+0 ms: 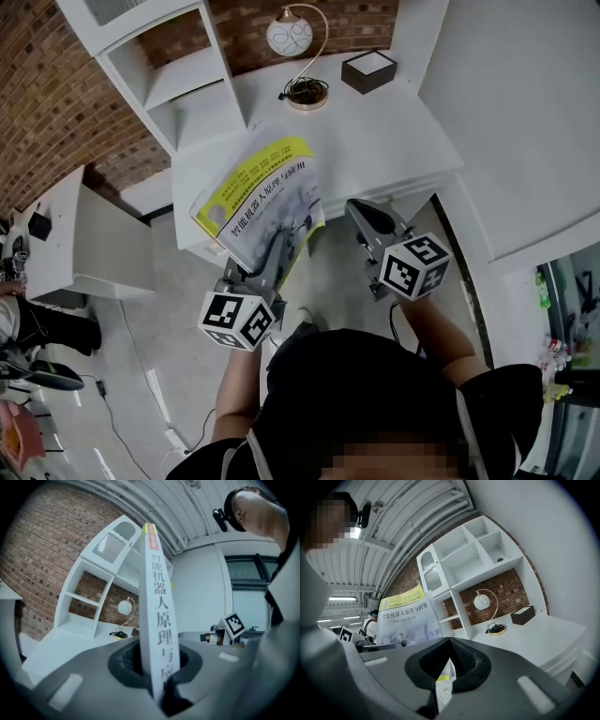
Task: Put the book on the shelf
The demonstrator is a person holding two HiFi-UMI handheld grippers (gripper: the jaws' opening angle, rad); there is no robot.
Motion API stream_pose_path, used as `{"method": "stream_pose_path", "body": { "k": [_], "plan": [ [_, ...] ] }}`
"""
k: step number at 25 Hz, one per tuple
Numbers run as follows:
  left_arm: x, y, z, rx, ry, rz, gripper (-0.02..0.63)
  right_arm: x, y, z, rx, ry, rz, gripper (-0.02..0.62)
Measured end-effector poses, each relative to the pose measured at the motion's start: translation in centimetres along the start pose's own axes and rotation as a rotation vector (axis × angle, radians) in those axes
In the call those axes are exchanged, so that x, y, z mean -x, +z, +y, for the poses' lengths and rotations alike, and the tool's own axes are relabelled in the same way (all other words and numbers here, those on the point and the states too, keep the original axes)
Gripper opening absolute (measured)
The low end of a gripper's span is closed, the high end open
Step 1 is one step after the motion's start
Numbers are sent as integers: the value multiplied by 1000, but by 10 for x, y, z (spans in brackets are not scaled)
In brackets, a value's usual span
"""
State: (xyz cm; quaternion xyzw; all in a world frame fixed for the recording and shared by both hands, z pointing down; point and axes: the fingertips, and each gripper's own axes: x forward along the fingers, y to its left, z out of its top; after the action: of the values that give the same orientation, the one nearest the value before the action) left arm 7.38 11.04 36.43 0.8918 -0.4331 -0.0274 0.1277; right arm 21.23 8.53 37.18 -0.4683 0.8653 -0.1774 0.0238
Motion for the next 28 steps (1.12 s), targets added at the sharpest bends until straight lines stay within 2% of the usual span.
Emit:
{"method": "stream_pose_path", "body": {
  "k": [11, 16, 24, 28],
  "plan": [
    [4, 9, 65, -14, 16, 21, 66, -63, -9, 13, -18, -25, 27, -5],
    [13, 26, 91, -10, 16, 30, 66, -90, -1, 33, -18, -33, 50, -5],
    [15, 22, 123, -52, 44, 27, 66, -124, -11, 36, -4, -7, 47, -5],
    [10, 16, 134, -36, 80, 15, 66, -132, -16, 31, 5, 12, 48, -3]
  ]
}}
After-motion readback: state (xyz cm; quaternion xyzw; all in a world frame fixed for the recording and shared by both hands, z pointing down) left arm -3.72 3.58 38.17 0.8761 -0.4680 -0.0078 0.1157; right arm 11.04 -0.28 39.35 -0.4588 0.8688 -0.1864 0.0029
